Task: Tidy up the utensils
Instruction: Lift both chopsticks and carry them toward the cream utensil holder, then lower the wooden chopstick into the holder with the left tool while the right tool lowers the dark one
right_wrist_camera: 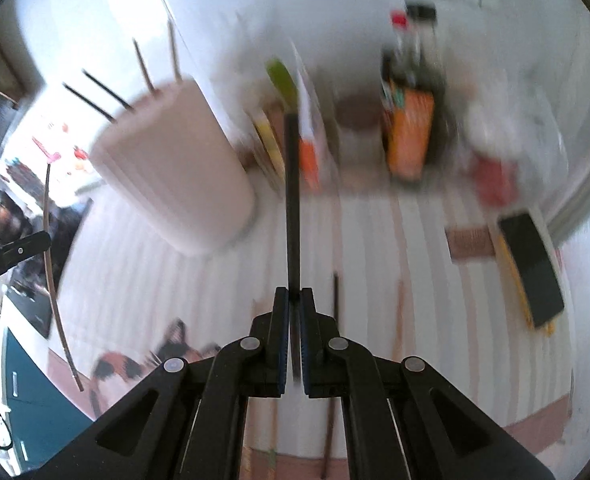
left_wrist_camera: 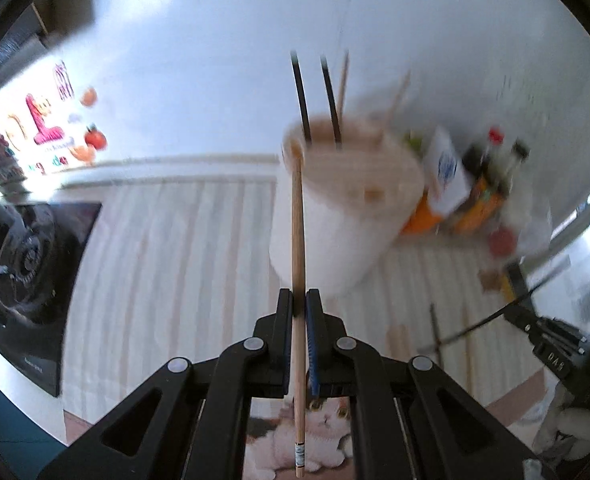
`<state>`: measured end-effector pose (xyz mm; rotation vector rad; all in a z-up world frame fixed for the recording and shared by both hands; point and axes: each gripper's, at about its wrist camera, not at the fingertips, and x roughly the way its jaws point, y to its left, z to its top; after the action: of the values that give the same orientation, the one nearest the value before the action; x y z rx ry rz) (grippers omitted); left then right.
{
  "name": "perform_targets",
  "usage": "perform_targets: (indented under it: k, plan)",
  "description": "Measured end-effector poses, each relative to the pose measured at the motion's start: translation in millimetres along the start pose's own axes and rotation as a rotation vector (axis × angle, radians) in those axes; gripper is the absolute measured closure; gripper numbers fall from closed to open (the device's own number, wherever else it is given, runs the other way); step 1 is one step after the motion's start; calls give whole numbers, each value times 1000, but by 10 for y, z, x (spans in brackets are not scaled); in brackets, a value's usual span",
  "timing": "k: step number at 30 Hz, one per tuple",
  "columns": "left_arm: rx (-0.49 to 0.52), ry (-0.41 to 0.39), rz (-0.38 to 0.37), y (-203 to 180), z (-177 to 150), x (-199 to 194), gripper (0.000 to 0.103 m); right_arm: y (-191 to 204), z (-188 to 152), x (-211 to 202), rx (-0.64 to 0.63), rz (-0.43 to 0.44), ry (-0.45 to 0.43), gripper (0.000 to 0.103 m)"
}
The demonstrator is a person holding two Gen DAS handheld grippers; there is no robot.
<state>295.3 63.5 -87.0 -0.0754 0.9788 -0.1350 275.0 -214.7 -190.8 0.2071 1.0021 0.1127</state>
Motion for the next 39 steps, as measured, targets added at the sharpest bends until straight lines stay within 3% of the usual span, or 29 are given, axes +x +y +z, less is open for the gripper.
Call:
perform_targets:
  k: [7, 12, 18, 21, 24, 26, 30, 33, 39]
  plan:
    - [-51, -164, -80, 14, 556, -595, 99, 327, 496, -393, -10, 82, -148, 100]
    - [-29, -294, -95, -91, 977, -950, 99, 590, 870, -731, -58, 134, -249, 103]
    - [0, -374, -82, -223, 1307, -943, 99, 758, 1088, -796, -92, 149, -260, 103]
    - [-9, -337, -99, -243, 1396, -755, 99, 722, 1142, -573, -61, 133, -183, 103]
    - [10, -333, -51, -266, 1311, -638, 99, 502, 1167, -111, 51, 171, -20, 101]
    - [12, -341, 9, -254, 1207, -585, 99, 293, 1129, 202, 140, 161, 46, 94]
    - [-14, -340, 171, -125, 991, -428, 99, 11, 1061, 644, 206, 115, 89, 65]
    - [-62, -276, 229, 39, 832, -195, 99, -151, 1045, 1029, 216, 84, 167, 64]
    - [-134, -144, 269, 283, 525, 231, 99, -188, 1017, 1650, 149, 68, 286, 64]
